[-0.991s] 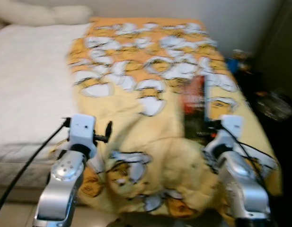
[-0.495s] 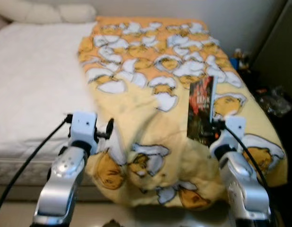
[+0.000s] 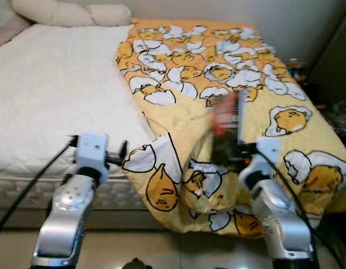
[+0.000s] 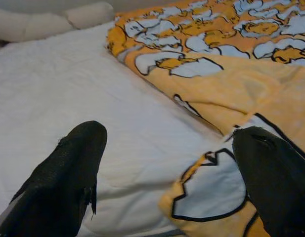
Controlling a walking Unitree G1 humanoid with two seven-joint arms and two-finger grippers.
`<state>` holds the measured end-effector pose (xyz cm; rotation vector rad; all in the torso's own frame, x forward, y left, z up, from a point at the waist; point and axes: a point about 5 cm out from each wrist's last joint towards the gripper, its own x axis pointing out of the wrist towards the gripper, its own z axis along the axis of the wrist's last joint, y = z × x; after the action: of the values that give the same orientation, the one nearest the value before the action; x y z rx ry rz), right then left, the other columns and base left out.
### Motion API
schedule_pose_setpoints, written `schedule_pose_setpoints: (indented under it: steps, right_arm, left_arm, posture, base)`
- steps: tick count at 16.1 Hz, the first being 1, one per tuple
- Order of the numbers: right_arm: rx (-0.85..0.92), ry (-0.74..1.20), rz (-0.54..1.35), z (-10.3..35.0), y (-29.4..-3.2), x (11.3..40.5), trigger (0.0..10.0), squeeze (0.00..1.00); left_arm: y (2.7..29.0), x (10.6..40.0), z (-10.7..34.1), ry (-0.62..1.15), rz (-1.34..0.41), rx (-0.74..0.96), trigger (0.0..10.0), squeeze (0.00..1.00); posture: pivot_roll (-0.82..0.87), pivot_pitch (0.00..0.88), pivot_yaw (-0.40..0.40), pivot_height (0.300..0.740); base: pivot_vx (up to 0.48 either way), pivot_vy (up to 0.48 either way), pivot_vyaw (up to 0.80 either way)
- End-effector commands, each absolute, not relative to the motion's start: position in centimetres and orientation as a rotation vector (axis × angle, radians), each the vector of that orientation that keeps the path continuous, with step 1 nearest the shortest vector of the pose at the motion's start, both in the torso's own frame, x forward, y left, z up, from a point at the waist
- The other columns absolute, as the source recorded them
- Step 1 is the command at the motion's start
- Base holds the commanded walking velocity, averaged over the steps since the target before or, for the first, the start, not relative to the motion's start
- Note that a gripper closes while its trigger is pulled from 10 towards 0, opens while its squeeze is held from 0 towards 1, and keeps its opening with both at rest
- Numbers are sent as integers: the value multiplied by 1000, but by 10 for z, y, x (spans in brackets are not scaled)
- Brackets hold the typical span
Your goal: Clean up the room
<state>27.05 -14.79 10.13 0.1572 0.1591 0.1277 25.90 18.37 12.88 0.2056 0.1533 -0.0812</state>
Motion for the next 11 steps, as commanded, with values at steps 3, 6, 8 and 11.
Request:
schedule_pose_setpoints:
  steps: [3, 6, 8, 11]
  right_arm:
    - [152, 118, 107, 108, -156, 272, 10000, 0]
    - [156, 119, 104, 108, -157, 273, 10000, 0]
    - [159, 120, 106, 107, -155, 274, 10000, 0]
    - [162, 120, 110, 107, -153, 274, 10000, 0]
  left_arm:
    - [177, 257, 128, 159, -109, 209, 10000, 0]
    - [177, 258, 129, 157, -113, 211, 10000, 0]
    - [178, 259, 129, 157, -115, 215, 10000, 0]
    - [180, 259, 130, 155, -105, 225, 10000, 0]
  posture:
    - [70, 0, -2, 740]
    - [76, 0, -2, 740]
    - [78, 0, -1, 740]
    - [79, 0, 0, 740]
  base:
    - [0, 342, 0]
    - [0, 341, 0]
    - [0, 343, 0]
    - [0, 339, 0]
